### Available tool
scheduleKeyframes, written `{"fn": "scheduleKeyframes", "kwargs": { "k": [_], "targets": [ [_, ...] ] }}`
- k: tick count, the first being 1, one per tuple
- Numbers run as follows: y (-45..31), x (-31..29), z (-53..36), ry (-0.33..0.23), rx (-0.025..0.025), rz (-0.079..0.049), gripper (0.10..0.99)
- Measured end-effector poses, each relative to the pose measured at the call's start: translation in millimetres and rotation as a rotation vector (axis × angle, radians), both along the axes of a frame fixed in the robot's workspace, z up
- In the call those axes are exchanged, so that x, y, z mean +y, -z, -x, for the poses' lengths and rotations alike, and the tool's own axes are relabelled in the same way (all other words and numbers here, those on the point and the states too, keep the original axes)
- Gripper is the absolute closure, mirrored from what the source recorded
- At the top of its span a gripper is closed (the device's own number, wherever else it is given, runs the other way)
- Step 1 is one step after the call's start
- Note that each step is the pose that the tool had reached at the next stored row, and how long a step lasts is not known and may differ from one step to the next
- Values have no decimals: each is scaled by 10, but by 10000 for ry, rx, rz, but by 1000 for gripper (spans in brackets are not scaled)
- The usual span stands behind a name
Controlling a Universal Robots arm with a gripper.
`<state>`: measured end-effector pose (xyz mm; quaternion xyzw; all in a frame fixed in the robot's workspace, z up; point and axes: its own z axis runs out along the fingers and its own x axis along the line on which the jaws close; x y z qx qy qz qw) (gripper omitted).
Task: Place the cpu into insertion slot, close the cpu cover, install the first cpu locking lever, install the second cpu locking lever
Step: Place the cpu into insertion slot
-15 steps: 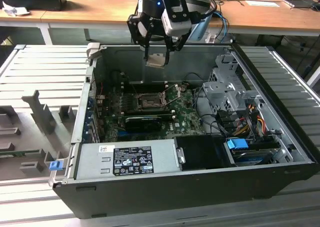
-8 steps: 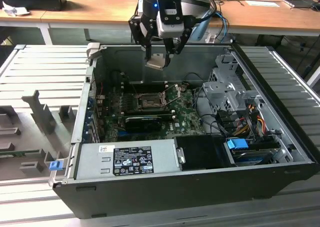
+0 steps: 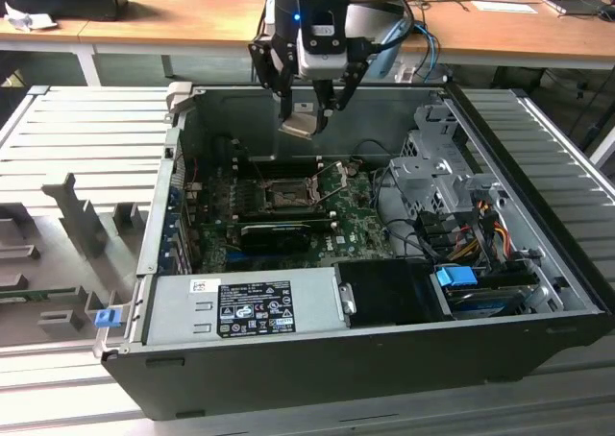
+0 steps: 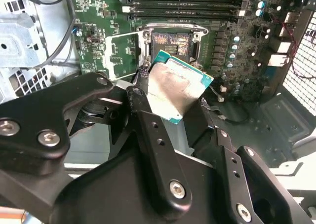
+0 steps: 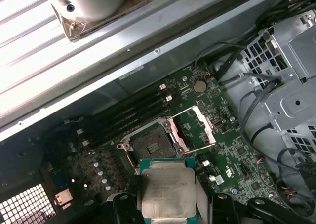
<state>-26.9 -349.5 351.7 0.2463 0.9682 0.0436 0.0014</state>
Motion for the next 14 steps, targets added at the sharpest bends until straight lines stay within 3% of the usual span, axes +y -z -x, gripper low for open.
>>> {"fn": "scheduleKeyframes", "kwargs": {
  "k": [3, 14],
  "targets": [
    [4, 0, 0, 146, 1, 15, 561],
    [18, 0, 0, 2041, 1, 20, 561]
  ]
}}
